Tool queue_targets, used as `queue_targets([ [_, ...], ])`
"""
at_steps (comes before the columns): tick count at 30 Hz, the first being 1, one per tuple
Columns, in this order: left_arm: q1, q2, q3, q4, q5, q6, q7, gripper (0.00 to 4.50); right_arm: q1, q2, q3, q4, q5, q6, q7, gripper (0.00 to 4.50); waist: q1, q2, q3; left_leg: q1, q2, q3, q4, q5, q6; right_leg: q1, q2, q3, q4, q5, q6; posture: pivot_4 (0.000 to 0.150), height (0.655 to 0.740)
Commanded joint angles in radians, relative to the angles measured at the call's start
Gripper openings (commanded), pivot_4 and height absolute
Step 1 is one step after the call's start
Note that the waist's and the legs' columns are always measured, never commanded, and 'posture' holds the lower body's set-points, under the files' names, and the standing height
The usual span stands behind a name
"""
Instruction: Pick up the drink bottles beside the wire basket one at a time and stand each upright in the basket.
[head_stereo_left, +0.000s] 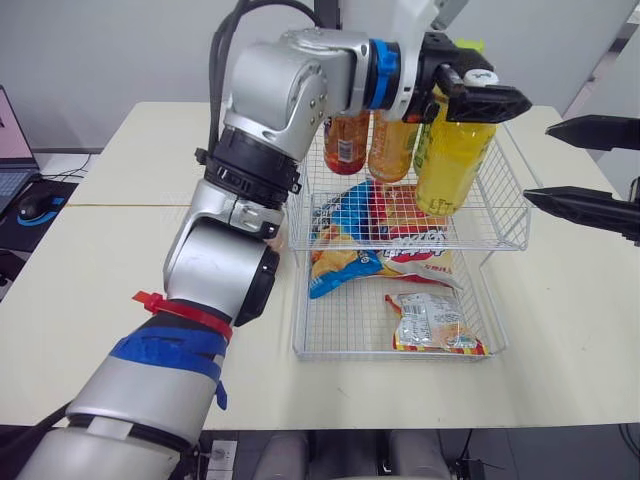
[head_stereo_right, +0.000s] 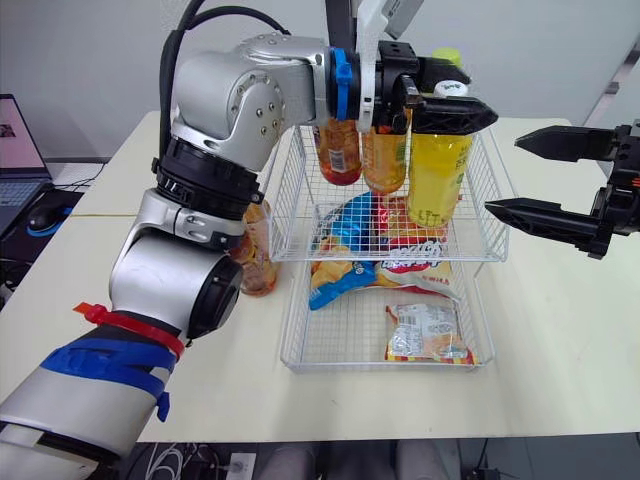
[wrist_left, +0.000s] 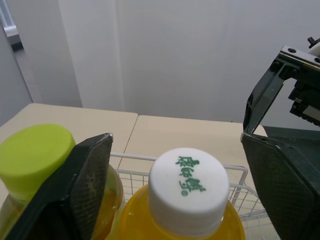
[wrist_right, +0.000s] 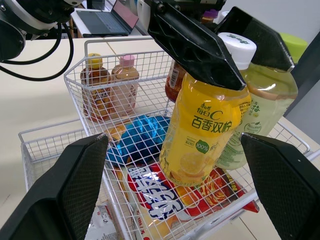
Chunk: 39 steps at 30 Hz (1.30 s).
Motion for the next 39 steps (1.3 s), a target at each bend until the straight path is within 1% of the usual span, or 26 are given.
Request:
queue_targets([
  [1, -0.057, 0.003, 0.046, -0.019, -0.001, -0.013, -0.007, 4.48, -0.010, -0.019, -0.038, -0.017, 0.015, -0.019, -0.014, 4.50, 0.000, 0.000, 0.000, 0.000, 0.000, 0.000, 0.000, 0.000, 0.000, 0.000, 0.000, 0.000, 0.000, 0.000, 0.000, 0.150, 0.7400],
  [5, -0.089, 0.022, 0.078, -0.040, -0.006, -0.004, -0.004, 4.48, -0.013, -0.018, -0.030, -0.013, 0.016, -0.028, -0.019, 4.50, -0.001, 0.000, 0.000, 0.000, 0.000, 0.000, 0.000, 0.000, 0.000, 0.000, 0.000, 0.000, 0.000, 0.000, 0.000, 0.150, 0.7400],
  [7, -0.108, 0.060, 0.099, -0.015, -0.007, -0.017, -0.038, 4.48, -0.018, -0.019, -0.025, -0.008, 0.013, -0.035, -0.019, 4.50, -0.001, 0.000, 0.000, 0.000, 0.000, 0.000, 0.000, 0.000, 0.000, 0.000, 0.000, 0.000, 0.000, 0.000, 0.000, 0.150, 0.7400],
  [11, -0.141, 0.120, 0.144, 0.002, -0.008, -0.018, -0.032, 4.48, -0.024, -0.024, -0.021, -0.001, 0.010, -0.047, -0.019, 4.50, -0.005, 0.000, 0.000, 0.001, 0.001, 0.000, -0.001, 0.000, 0.000, 0.000, 0.000, 0.001, 0.000, 0.000, 0.000, 0.150, 0.7400],
  [19, -0.090, 0.279, 0.192, -0.154, -0.036, 0.098, -0.037, 4.48, -0.036, -0.041, 0.002, 0.011, -0.014, -0.107, 0.016, 4.50, -0.002, 0.000, 0.000, 0.001, 0.000, -0.001, 0.000, 0.000, 0.000, 0.000, 0.000, 0.000, 0.000, 0.000, 0.000, 0.150, 0.7400],
  [22, -0.076, 0.342, 0.242, -0.197, -0.059, 0.154, -0.002, 4.48, -0.075, -0.050, 0.043, 0.027, -0.008, -0.129, 0.044, 4.50, -0.004, 0.000, 0.000, 0.001, 0.001, -0.002, 0.000, 0.000, 0.000, 0.000, 0.001, 0.000, 0.000, 0.000, 0.000, 0.150, 0.7400],
  [24, -0.056, 0.404, 0.263, -0.230, -0.069, 0.211, 0.006, 4.48, -0.121, -0.046, 0.088, 0.037, 0.000, -0.139, 0.062, 4.50, -0.009, 0.001, 0.000, 0.001, 0.001, -0.003, 0.000, 0.000, 0.000, 0.000, 0.001, 0.000, 0.000, 0.000, 0.000, 0.150, 0.7400],
  [30, 0.090, 0.617, 0.304, -0.377, -0.074, 0.270, 0.004, 4.48, -0.301, 0.005, 0.276, 0.066, -0.007, -0.171, 0.162, 4.50, -0.019, 0.001, 0.000, 0.003, 0.001, -0.003, -0.001, 0.000, 0.000, 0.001, 0.001, 0.001, 0.001, 0.000, 0.000, 0.150, 0.7400],
  [34, 0.268, 0.769, 0.383, -0.492, -0.084, 0.322, 0.019, 4.48, -0.387, 0.075, 0.360, 0.078, 0.001, -0.153, 0.188, 4.50, -0.022, 0.001, 0.000, 0.003, 0.001, -0.004, -0.001, 0.000, 0.000, 0.001, 0.001, 0.001, 0.000, 0.000, 0.000, 0.150, 0.7400],
  [36, 0.369, 0.830, 0.471, -0.552, -0.116, 0.381, 0.036, 4.48, -0.403, 0.114, 0.392, 0.075, 0.006, -0.132, 0.182, 4.50, -0.024, 0.001, 0.000, 0.003, 0.002, -0.004, -0.001, 0.000, 0.000, 0.000, 0.001, 0.001, 0.000, 0.000, 0.000, 0.150, 0.7400],
  [38, 0.504, 0.873, 0.579, -0.618, -0.138, 0.411, 0.043, 4.48, -0.407, 0.153, 0.420, 0.071, -0.004, -0.126, 0.170, 4.50, -0.025, 0.001, 0.000, 0.002, 0.002, -0.005, 0.000, 0.000, 0.000, 0.000, 0.001, 0.000, 0.001, 0.000, 0.000, 0.150, 0.7400],
  [39, 0.601, 0.886, 0.650, -0.652, -0.123, 0.407, 0.058, 4.48, -0.420, 0.181, 0.439, 0.073, -0.006, -0.116, 0.159, 4.50, -0.025, 0.001, 0.000, 0.002, 0.002, -0.005, 0.000, 0.000, 0.000, 0.000, 0.001, 0.000, 0.001, 0.000, 0.000, 0.150, 0.7400],
])
